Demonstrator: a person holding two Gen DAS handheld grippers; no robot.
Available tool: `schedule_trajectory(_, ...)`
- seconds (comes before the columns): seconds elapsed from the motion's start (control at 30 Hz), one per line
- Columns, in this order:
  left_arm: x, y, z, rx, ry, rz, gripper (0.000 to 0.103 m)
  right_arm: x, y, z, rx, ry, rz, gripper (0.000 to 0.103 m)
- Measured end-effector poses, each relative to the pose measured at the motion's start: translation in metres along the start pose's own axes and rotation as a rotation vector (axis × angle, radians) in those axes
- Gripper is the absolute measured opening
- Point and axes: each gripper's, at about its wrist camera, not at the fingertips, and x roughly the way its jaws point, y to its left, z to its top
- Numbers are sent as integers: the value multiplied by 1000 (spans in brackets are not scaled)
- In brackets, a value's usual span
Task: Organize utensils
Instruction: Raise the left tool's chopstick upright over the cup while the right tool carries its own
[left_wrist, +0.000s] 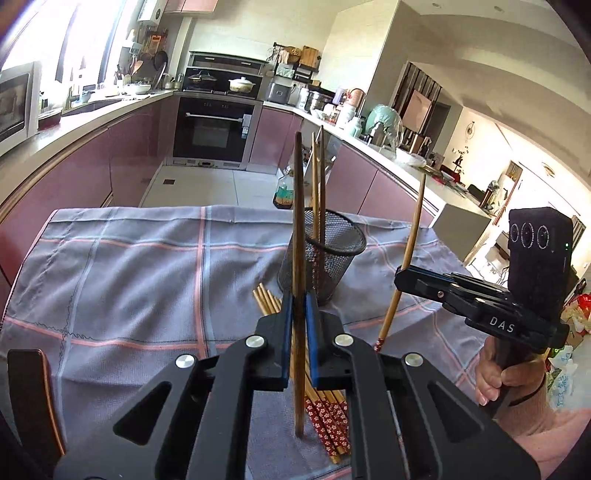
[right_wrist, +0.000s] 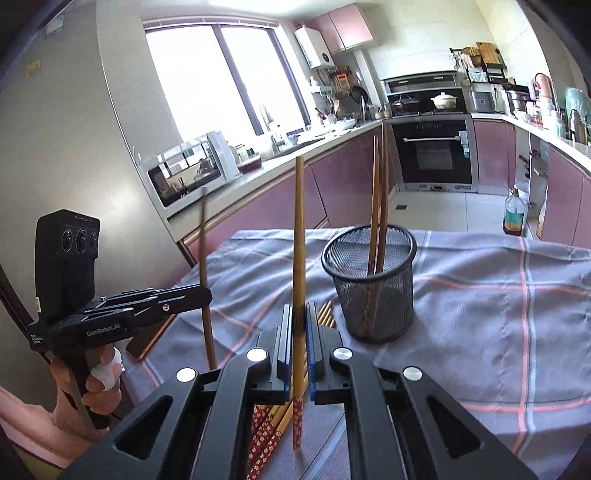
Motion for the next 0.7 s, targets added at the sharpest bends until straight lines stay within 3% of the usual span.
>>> schedule_trajectory(0.37,-23,-16,33,17,-113,-44,8,-17,-5,28,-43,-90,-36,5)
schedule_trajectory(0.7,-30,-28,83,35,-215,-62,8,-31,-11,65,-78,-182,-82,5)
